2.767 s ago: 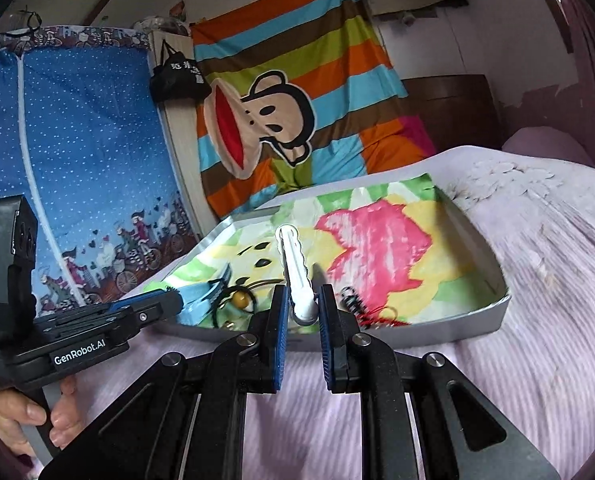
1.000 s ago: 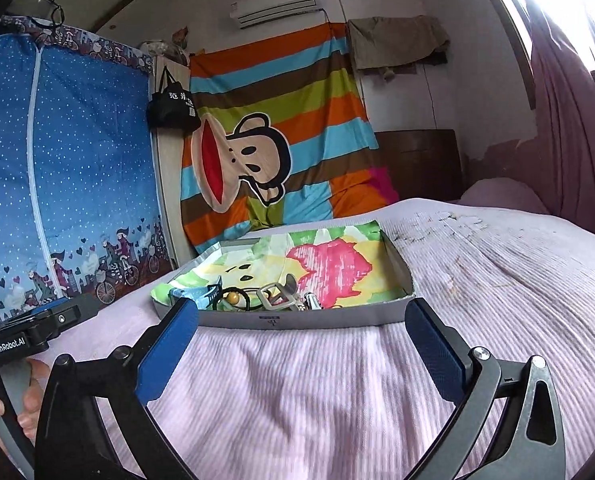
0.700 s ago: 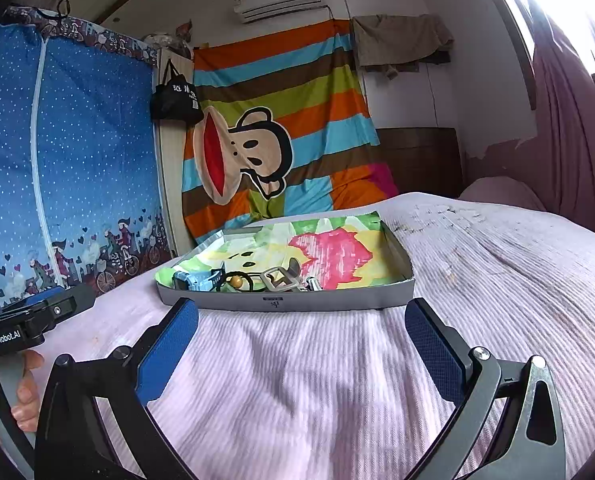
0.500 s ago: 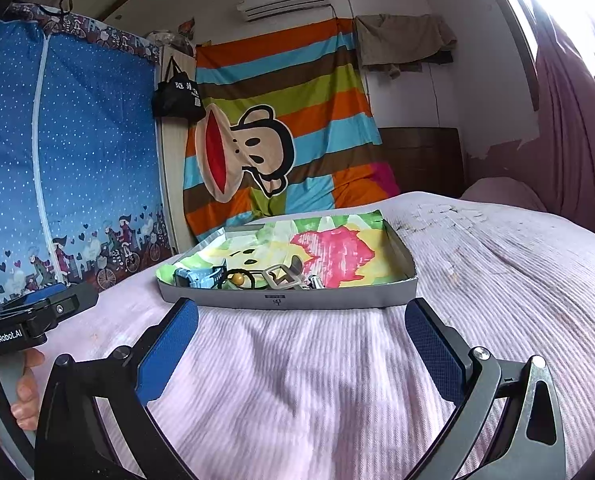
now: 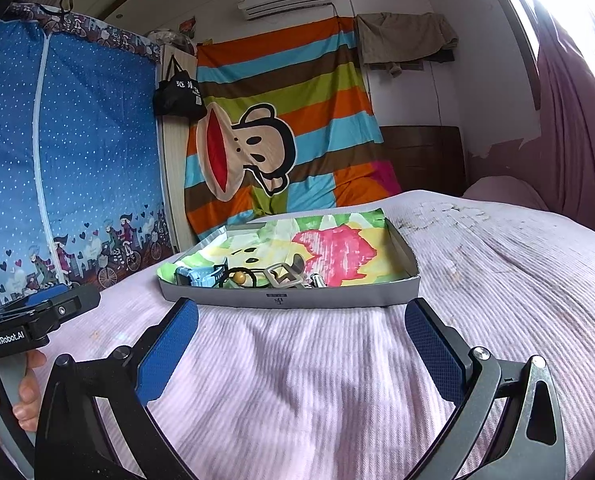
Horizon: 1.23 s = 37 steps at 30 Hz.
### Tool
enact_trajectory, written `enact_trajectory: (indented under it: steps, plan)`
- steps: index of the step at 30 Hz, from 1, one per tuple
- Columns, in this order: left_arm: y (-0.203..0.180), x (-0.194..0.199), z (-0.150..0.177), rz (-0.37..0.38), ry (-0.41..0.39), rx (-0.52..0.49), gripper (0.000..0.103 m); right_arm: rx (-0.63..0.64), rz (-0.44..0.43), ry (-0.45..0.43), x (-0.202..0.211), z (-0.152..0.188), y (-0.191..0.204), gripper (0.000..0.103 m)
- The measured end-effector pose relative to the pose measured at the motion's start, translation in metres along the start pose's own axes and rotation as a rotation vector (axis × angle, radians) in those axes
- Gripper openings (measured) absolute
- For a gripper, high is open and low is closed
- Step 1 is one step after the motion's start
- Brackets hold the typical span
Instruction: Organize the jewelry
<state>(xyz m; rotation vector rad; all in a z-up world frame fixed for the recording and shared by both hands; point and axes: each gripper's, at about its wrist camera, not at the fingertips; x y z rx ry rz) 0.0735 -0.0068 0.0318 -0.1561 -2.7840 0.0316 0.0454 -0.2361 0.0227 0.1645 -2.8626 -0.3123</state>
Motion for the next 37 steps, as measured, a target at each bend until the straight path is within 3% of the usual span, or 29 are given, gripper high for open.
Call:
enact_trajectory:
  steps: [37]
  plan:
    - [0.005,-0.005,0.0079,-0.036,0.022,0.005,0.103,-0.011,-0.011,0.005,-0.0021,0.0027,0.003,0.102]
Point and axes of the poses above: each gripper's, at about its wrist camera, not at the fingertips, and x roughly against the way its jaws point, y to its left, z to its underside, and after that the axes turned 7 degrees about -x, right-handed
